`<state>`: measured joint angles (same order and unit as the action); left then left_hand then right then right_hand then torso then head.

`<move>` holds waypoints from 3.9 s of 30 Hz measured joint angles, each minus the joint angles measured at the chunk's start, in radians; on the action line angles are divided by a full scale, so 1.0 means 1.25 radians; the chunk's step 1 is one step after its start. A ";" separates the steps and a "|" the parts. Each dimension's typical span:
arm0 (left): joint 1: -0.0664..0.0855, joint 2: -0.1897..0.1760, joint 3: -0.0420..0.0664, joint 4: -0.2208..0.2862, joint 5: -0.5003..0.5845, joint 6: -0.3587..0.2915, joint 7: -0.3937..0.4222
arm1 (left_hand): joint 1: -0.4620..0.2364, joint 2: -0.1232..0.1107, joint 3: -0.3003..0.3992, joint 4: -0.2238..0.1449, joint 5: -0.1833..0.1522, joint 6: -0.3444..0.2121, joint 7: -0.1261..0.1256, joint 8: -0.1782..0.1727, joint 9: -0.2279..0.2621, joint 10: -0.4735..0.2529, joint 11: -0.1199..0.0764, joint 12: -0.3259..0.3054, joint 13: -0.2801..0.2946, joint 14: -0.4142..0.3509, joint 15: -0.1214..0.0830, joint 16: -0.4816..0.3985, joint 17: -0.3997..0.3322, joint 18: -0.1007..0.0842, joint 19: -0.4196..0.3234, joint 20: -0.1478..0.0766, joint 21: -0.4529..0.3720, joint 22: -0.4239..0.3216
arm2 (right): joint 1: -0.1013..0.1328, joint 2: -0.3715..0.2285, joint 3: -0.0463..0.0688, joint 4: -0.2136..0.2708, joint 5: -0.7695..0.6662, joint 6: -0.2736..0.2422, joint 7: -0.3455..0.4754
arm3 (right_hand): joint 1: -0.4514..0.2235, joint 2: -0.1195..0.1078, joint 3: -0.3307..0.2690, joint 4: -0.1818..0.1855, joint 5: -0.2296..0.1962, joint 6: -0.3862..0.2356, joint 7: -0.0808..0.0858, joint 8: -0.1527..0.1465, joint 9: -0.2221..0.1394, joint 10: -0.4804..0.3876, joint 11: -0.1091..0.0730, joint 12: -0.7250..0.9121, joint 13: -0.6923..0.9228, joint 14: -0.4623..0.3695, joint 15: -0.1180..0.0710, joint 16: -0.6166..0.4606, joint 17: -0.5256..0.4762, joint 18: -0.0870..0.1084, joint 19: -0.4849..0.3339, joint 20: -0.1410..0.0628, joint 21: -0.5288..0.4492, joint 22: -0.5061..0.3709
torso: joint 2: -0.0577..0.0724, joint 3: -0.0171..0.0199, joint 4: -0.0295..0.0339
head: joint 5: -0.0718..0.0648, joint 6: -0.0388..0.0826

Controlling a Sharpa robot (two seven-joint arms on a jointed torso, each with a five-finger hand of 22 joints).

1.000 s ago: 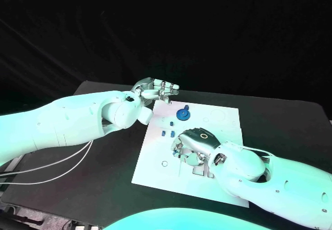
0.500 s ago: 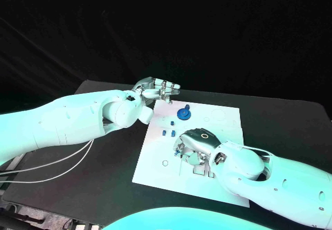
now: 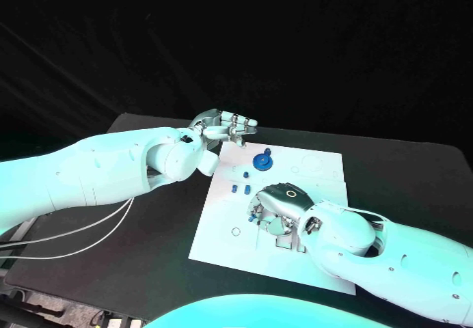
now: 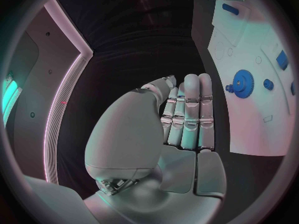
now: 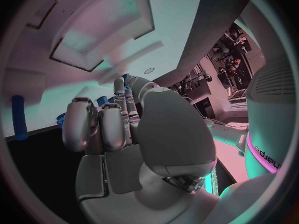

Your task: Assemble the parts on the task board

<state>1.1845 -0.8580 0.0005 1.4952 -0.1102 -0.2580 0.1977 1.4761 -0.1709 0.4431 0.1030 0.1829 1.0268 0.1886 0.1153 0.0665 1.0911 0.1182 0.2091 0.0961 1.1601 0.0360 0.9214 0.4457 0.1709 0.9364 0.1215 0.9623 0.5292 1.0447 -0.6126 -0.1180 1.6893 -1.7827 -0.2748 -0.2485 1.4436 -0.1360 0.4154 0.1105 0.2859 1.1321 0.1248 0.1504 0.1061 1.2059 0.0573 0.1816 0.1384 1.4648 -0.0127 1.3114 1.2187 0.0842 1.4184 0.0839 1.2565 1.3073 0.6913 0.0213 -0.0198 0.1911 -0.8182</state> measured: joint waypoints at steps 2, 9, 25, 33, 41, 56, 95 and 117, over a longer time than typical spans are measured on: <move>0.000 0.000 0.000 0.000 0.000 0.000 0.000 | 0.000 0.000 0.000 0.000 0.000 0.000 0.000 0.000 0.000 0.000 0.000 0.000 0.000 0.000 0.000 0.000 0.000 0.000 0.000 0.000 0.000 0.000 | 0.000 0.001 0.000 0.000 0.000 0.001 0.000 | 0.000 0.000 0.000 0.000 0.000 0.000 0.000 0.000 0.000 0.000 0.000 0.000 0.000 0.000 0.000 0.000 0.000 0.000 0.000 0.000 0.000 0.000 | 0.000 0.0000 0.0001 | 0.000 0.000; 0.000 -0.001 0.000 0.000 0.000 0.001 -0.001 | 0.000 0.000 0.000 0.000 0.000 0.000 0.000 0.000 0.000 0.000 0.000 0.000 0.000 0.000 0.000 0.000 0.000 0.000 0.000 0.000 0.000 0.000 | 0.000 0.006 -0.001 -0.001 -0.001 0.008 -0.001 | -0.003 0.003 0.000 0.000 0.000 -0.001 0.000 0.000 -0.001 0.000 0.000 -0.003 0.000 0.000 0.000 0.000 0.000 0.000 0.000 0.000 0.000 0.001 | 0.000 -0.0002 0.0002 | 0.001 -0.002; 0.000 -0.002 0.000 0.000 0.000 0.002 -0.005 | 0.000 0.000 0.000 0.000 0.000 0.000 0.000 0.000 0.000 -0.003 0.003 0.000 0.000 0.000 0.000 0.000 -0.001 0.000 -0.003 0.003 -0.003 -0.001 | -0.004 0.011 -0.003 -0.008 -0.001 0.011 -0.006 | -0.047 -0.015 0.000 0.000 -0.007 -0.051 0.023 -0.042 -0.014 -0.023 0.020 -0.034 -0.017 0.000 0.006 0.003 -0.006 0.000 -0.007 0.007 -0.013 0.000 | 0.000 -0.0005 0.0000 | 0.001 -0.001; 0.000 -0.003 0.000 0.000 0.000 0.003 -0.007 | 0.000 0.000 0.000 0.000 0.000 0.000 0.000 0.000 0.000 -0.003 0.003 0.000 0.001 0.000 0.000 -0.003 -0.001 0.000 -0.003 0.003 -0.003 -0.001 | -0.008 -0.010 -0.005 0.015 -0.004 -0.011 -0.015 | -0.057 -0.025 0.000 0.000 -0.017 -0.079 0.022 -0.060 -0.021 -0.027 0.019 -0.038 -0.019 0.000 0.006 0.003 -0.009 0.000 -0.009 0.012 -0.013 0.000 | 0.000 0.0000 -0.0001 | 0.002 -0.001; 0.000 -0.007 0.000 0.000 0.000 0.005 -0.009 | 0.000 0.000 0.000 0.000 0.000 0.000 0.000 0.000 0.000 -0.003 0.003 0.000 0.001 0.000 0.000 -0.003 -0.001 0.000 -0.003 0.003 -0.003 -0.001 | 0.004 -0.088 0.001 0.098 -0.009 -0.043 -0.028 | -0.074 -0.042 -0.016 0.003 -0.051 -0.084 0.018 -0.063 -0.022 -0.036 0.019 -0.037 -0.021 0.000 0.006 0.003 -0.015 0.000 -0.007 0.013 -0.023 0.000 | -0.001 -0.0001 -0.0009 | -0.004 0.003; 0.000 -0.009 0.000 -0.002 0.000 0.007 -0.010 | 0.000 0.000 0.000 0.000 0.000 0.000 0.000 0.000 0.000 -0.003 0.003 0.000 0.000 0.000 0.000 -0.003 -0.001 0.000 -0.003 0.003 -0.003 -0.001 | 0.115 -0.232 0.015 0.121 0.000 0.010 -0.064 | -0.056 -0.025 -0.219 0.032 -0.032 -0.108 -0.003 -0.067 -0.025 -0.177 0.041 -0.027 -0.052 0.003 0.023 -0.037 -0.085 0.000 -0.065 0.033 -0.150 0.000 | -0.005 -0.0031 -0.0061 | -0.044 0.028; 0.000 -0.012 0.000 -0.003 0.000 0.012 -0.014 | -0.006 0.006 0.000 0.000 0.000 0.000 0.000 0.000 0.000 -0.006 0.000 0.003 0.001 0.000 0.000 -0.003 -0.003 0.000 -0.003 0.003 -0.006 -0.003 | 0.095 -0.166 0.008 0.040 0.025 0.085 -0.072 | 0.013 0.034 -0.183 0.077 -0.052 -0.081 -0.001 -0.056 -0.018 -0.058 0.004 0.052 -0.054 0.003 0.003 -0.022 -0.071 0.000 -0.016 0.007 -0.072 0.001 | -0.004 -0.0032 -0.0065 | -0.040 0.019; 0.000 -0.013 0.000 -0.004 0.000 0.014 -0.019 | -0.006 0.006 0.000 0.000 0.000 0.000 0.000 0.000 0.000 -0.006 0.000 0.006 0.001 0.000 0.000 -0.003 -0.003 0.000 -0.003 0.003 -0.006 -0.004 | 0.089 -0.158 0.008 0.024 0.027 0.092 -0.069 | 0.019 0.040 -0.141 0.073 -0.055 -0.023 0.001 -0.040 -0.009 -0.028 0.003 0.038 -0.054 0.003 0.003 -0.012 -0.063 0.000 -0.005 0.003 -0.051 0.000 | -0.005 -0.0034 -0.0066 | -0.039 0.012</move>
<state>1.1846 -0.8743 0.0002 1.4905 -0.1106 -0.2407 0.1740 1.4682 -0.1629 0.4431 0.1030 0.1829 1.0268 0.1886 0.1153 0.0665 1.0841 0.1180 0.2171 0.0971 1.1600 0.0361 0.9176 0.4417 0.1710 0.9328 0.1251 0.9552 0.5244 1.1559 -0.8106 -0.1075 1.7192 -1.7492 -0.1600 -0.3350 1.4679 -0.0860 0.2395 0.2014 0.2167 1.1029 0.1265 0.1008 0.0954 1.1703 0.0607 0.2289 0.0704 1.4683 -0.0093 1.2967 1.1403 0.0844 1.4117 0.0872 1.1934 1.3077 0.6851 0.0171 -0.0280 0.1423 -0.8032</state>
